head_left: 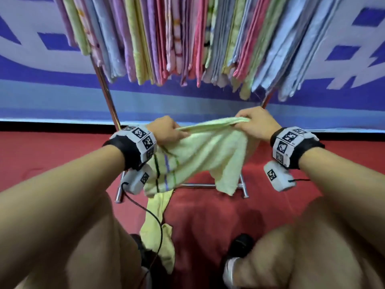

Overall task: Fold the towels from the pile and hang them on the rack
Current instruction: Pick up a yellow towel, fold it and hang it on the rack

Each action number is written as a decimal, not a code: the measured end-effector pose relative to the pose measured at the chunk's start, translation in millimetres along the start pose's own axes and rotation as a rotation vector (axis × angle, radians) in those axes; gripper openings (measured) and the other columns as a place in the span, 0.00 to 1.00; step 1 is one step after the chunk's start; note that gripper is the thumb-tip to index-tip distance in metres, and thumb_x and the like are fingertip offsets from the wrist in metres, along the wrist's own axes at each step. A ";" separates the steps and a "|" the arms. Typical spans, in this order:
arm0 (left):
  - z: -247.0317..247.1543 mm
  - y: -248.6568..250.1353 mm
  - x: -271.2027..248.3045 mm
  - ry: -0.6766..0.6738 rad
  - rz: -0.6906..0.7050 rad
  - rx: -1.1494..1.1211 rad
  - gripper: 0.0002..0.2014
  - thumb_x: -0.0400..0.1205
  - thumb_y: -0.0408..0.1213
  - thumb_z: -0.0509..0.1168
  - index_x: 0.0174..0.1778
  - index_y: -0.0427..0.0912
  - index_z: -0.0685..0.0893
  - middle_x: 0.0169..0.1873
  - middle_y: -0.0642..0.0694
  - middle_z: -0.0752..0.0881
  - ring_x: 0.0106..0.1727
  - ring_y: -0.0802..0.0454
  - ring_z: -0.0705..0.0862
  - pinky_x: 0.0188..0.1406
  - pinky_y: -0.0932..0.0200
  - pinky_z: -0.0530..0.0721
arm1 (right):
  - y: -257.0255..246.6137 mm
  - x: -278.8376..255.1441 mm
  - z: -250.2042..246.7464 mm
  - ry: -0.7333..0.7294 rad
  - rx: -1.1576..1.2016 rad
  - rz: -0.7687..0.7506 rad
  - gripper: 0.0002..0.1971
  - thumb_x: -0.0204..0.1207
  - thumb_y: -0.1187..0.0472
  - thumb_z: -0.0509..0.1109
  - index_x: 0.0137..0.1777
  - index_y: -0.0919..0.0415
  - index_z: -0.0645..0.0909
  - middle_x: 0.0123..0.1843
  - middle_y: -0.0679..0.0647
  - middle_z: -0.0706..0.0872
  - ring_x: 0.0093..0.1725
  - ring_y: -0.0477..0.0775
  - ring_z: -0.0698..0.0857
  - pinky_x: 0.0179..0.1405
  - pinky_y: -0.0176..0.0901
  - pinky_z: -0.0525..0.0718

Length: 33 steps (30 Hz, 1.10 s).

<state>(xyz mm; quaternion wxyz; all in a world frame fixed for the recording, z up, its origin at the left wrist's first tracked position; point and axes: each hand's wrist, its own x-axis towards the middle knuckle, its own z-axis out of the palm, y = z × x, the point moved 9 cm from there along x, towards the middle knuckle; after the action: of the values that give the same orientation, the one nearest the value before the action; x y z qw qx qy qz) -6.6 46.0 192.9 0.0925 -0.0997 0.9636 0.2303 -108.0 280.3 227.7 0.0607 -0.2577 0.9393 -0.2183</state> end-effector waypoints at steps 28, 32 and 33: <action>-41.2 38.3 17.9 0.161 0.131 -0.753 0.09 0.77 0.29 0.75 0.35 0.46 0.84 0.29 0.54 0.84 0.29 0.66 0.79 0.33 0.70 0.77 | -97.6 20.2 34.2 -0.043 0.644 -0.132 0.13 0.75 0.65 0.81 0.58 0.61 0.90 0.49 0.52 0.92 0.45 0.40 0.86 0.49 0.37 0.81; -33.3 27.6 10.3 -0.047 -0.031 -0.877 0.12 0.74 0.46 0.79 0.41 0.41 0.87 0.34 0.43 0.88 0.34 0.51 0.85 0.38 0.60 0.81 | -86.6 19.2 12.8 0.074 0.611 -0.088 0.04 0.80 0.66 0.76 0.49 0.64 0.92 0.40 0.50 0.89 0.38 0.38 0.82 0.40 0.36 0.78; -28.1 24.9 7.2 -0.123 -0.057 -0.867 0.16 0.72 0.49 0.80 0.43 0.40 0.88 0.37 0.41 0.90 0.36 0.48 0.86 0.41 0.57 0.82 | -77.1 19.6 6.1 0.127 0.651 -0.034 0.11 0.82 0.64 0.74 0.37 0.63 0.87 0.32 0.49 0.82 0.31 0.39 0.76 0.33 0.37 0.72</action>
<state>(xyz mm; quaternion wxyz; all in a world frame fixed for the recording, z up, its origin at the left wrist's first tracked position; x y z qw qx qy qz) -23.1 53.7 226.5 0.1058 -0.1418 0.7672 0.6165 -88.2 208.5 256.3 0.0773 -0.2264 0.8178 -0.5234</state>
